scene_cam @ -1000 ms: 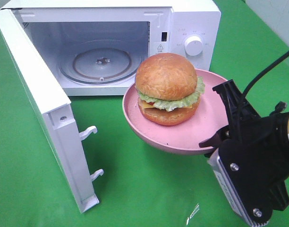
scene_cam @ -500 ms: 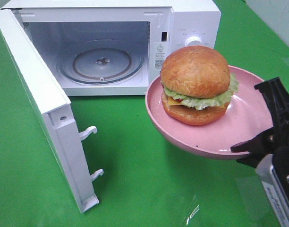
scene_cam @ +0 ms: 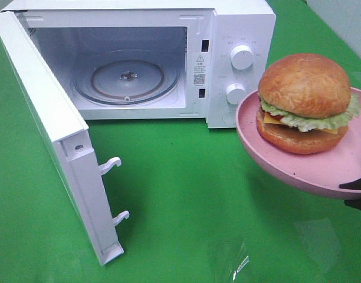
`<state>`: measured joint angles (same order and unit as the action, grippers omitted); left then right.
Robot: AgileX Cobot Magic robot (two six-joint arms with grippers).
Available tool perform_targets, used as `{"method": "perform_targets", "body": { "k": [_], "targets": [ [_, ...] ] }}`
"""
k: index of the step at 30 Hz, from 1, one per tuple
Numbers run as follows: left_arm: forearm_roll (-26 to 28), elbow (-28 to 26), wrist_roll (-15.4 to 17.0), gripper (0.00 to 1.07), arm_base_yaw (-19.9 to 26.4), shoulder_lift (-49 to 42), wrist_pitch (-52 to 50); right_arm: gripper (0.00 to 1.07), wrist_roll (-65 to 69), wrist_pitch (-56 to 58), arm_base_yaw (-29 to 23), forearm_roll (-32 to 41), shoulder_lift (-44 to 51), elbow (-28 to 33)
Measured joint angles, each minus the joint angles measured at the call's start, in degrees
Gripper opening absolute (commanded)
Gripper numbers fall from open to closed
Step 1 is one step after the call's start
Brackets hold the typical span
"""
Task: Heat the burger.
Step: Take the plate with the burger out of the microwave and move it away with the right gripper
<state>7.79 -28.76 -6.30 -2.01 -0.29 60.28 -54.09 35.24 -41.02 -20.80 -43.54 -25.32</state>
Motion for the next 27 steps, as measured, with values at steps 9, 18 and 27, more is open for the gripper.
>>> {"method": "perform_targets", "body": {
  "k": [9,18,27],
  "targets": [
    [0.0,0.0,0.0,1.0,0.0,0.0,0.0,0.0,20.8,7.4,0.0,-11.1,0.0,0.0],
    [0.0,0.0,0.0,1.0,0.0,0.0,0.0,0.0,33.6,12.3,0.0,-15.5,0.2,0.0],
    [0.0,0.0,0.0,1.0,0.0,0.0,0.0,0.0,41.4,16.6,0.0,-18.4,0.3,0.0]
  ]
}}
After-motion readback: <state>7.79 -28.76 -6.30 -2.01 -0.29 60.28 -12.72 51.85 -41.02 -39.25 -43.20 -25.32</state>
